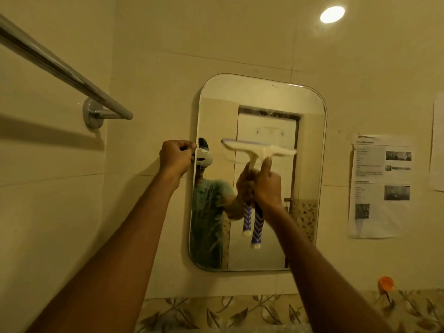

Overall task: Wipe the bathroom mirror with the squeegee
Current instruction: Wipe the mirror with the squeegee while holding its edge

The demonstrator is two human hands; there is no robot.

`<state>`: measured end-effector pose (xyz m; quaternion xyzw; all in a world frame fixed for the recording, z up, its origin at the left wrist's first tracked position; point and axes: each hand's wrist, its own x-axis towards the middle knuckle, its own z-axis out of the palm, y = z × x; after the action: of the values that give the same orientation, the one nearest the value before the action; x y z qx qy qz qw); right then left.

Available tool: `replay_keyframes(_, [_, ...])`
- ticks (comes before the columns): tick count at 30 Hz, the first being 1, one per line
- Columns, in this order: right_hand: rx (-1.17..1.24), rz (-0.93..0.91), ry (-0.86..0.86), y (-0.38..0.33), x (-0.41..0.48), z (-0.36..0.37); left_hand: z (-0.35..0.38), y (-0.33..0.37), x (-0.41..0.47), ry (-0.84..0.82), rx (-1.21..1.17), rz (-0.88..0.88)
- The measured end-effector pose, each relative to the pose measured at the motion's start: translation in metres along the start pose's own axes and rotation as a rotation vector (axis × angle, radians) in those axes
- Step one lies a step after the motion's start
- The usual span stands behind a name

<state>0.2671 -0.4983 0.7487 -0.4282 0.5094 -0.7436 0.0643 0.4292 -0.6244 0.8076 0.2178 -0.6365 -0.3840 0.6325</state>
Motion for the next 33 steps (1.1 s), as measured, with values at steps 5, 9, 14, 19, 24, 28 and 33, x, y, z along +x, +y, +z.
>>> replay_keyframes(5, [-0.125,-0.005,0.023,0.064,-0.083,-0.002,-0.002,0.002,-0.003,0.005,0.006,0.002])
replay_keyframes(9, [-0.132,0.008,0.034,0.054,-0.093,-0.004,-0.002,0.002,-0.006,0.008,-0.005,0.004])
replay_keyframes(14, [-0.071,-0.034,0.069,0.003,-0.031,0.004,-0.005,-0.003,-0.012,-0.009,-0.033,-0.018])
replay_keyframes(19, [-0.128,-0.003,0.055,0.009,-0.035,0.001,-0.007,-0.012,-0.019,-0.022,-0.051,-0.03])
replay_keyframes(24, [-0.216,0.032,0.044,0.075,-0.101,-0.012,-0.007,-0.016,-0.022,-0.02,-0.037,-0.039])
replay_keyframes(28, [-0.284,0.129,0.037,0.107,-0.134,-0.022,-0.008,-0.017,-0.03,-0.018,-0.025,-0.053])
replay_keyframes(33, [-0.263,0.128,0.011,0.09,-0.129,-0.022,-0.012,-0.03,-0.048,-0.043,0.0,-0.082])
